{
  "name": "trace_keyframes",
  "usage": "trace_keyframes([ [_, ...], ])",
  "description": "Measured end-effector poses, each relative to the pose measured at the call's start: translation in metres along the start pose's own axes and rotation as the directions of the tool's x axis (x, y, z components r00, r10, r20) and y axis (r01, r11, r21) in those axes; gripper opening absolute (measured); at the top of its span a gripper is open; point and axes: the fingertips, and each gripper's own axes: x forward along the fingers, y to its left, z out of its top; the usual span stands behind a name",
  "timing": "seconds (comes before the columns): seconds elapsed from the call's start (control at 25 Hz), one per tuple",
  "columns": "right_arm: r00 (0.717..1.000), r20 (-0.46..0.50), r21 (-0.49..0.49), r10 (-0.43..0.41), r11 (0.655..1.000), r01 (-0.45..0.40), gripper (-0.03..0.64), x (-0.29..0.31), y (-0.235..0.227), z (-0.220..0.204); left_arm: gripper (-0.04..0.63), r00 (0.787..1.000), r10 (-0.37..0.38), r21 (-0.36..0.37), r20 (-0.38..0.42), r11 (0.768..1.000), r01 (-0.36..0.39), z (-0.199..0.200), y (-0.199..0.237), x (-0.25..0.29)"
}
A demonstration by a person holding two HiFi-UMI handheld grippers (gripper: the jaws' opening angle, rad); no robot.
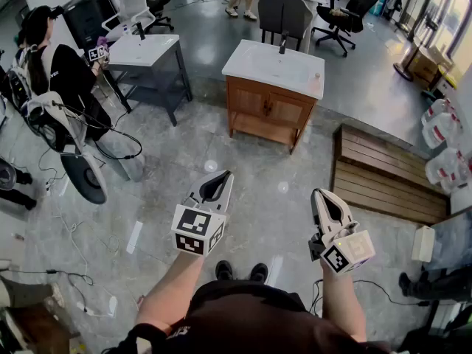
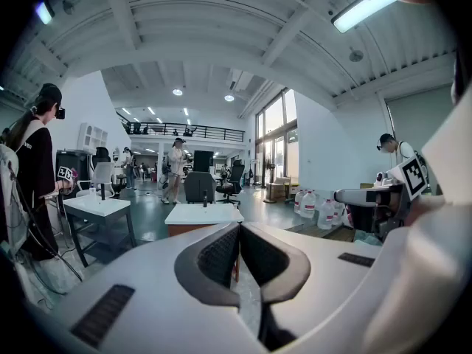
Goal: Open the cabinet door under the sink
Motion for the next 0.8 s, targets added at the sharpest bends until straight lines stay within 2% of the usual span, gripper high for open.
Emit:
trace_keyframes([
  [0.44, 1.000, 0.003, 0.001, 0.003, 1.000, -0.003, 0.011, -0.012, -0.007, 0.002, 0.018, 1.000, 0.003, 0.027, 0.004, 1.000, -0.003, 0.003, -0.012, 0.003],
  [0.64, 1.000, 0.014, 0.039, 0.011, 0.999, -0.011, 0.012, -0.026, -0.023, 0.000, 0.015, 1.000, -0.012, 0.037, 0.019, 0.999, 0.011, 0.003, -0.028, 0.005],
  [0.8, 0.999, 0.011, 0.076, 0.049, 0.996, -0.050, 0.012, -0.038, -0.028, -0.006, 0.015, 0.998, -0.039, 0.023, 0.040, 0.999, 0.038, 0.006, -0.047, 0.008],
])
